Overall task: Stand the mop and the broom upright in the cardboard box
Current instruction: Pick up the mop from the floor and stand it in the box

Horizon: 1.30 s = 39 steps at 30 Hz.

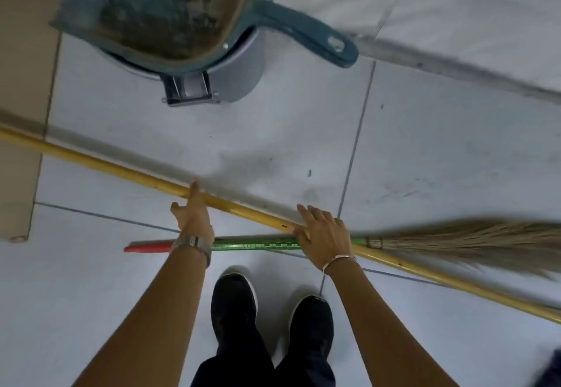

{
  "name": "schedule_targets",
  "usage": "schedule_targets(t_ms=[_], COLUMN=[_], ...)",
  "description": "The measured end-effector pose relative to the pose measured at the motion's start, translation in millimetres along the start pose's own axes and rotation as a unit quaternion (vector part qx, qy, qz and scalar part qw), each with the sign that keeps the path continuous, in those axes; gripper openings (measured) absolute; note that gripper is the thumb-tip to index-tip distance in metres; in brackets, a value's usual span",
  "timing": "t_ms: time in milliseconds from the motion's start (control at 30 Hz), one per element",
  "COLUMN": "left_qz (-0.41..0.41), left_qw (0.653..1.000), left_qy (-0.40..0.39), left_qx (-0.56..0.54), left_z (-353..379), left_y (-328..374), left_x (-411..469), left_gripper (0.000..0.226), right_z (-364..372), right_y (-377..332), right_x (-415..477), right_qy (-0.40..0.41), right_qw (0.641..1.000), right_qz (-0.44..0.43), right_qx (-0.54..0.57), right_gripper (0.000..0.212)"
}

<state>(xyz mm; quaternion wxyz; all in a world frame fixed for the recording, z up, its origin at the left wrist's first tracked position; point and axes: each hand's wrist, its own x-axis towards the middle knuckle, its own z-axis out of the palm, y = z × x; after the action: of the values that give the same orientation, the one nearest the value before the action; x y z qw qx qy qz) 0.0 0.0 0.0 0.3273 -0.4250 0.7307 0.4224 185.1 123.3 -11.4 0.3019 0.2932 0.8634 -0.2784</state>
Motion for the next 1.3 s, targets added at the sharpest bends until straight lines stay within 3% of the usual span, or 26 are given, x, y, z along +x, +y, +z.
schedule_targets(t_ms=[133,233,467,733,967,1133,1233,1300], left_qz=[-0.074,-0.072,0.016,0.128,0.291,0.392,0.477,0.523], left_qw=[0.986,0.981,0.984,0.974,0.935,0.877,0.842,0.814], left_qy=[-0.100,-0.103,-0.091,-0.115,-0.108,-0.193,-0.185,-0.190], left_qx=[-0.110,-0.146,-0.153,-0.146,-0.170,-0.199,-0.172,-0.167], left_z=[-2.6,-6.7,-36.5,-79.5,-132.3,-207.5,-267.0,-316.4], left_y=[7.1,11.4,25.8,102.5,234.8,345.0,403.0,430.7], left_x=[34.1,31.3,-36.9,-173.7,-326.8,-472.7,-566.7,-627.5], left_gripper=[0.052,0.046,0.040,0.023,0.019,0.017,0.017,0.019], right_z=[20.1,17.6,-37.0,-165.9,-320.2,-447.6,-515.8,-555.4], right_y=[-6.9,-7.9,-19.3,-54.8,-134.1,-212.3,-266.3,-304.7], right_x=[14.0,15.2,-14.2,-78.7,-152.5,-240.1,-300.2,-343.5], right_qy=[-0.043,-0.067,-0.085,-0.162,-0.077,0.025,0.080,0.109], right_qw=[0.999,0.997,0.994,0.984,0.984,0.973,0.956,0.942], right_qz=[-0.018,-0.011,-0.008,-0.043,-0.078,-0.143,-0.196,-0.229], right_qx=[0.002,0.026,0.062,0.068,0.137,0.180,0.202,0.219], right_gripper=[0.045,0.043,0.033,0.031,0.029,0.012,0.008,0.017])
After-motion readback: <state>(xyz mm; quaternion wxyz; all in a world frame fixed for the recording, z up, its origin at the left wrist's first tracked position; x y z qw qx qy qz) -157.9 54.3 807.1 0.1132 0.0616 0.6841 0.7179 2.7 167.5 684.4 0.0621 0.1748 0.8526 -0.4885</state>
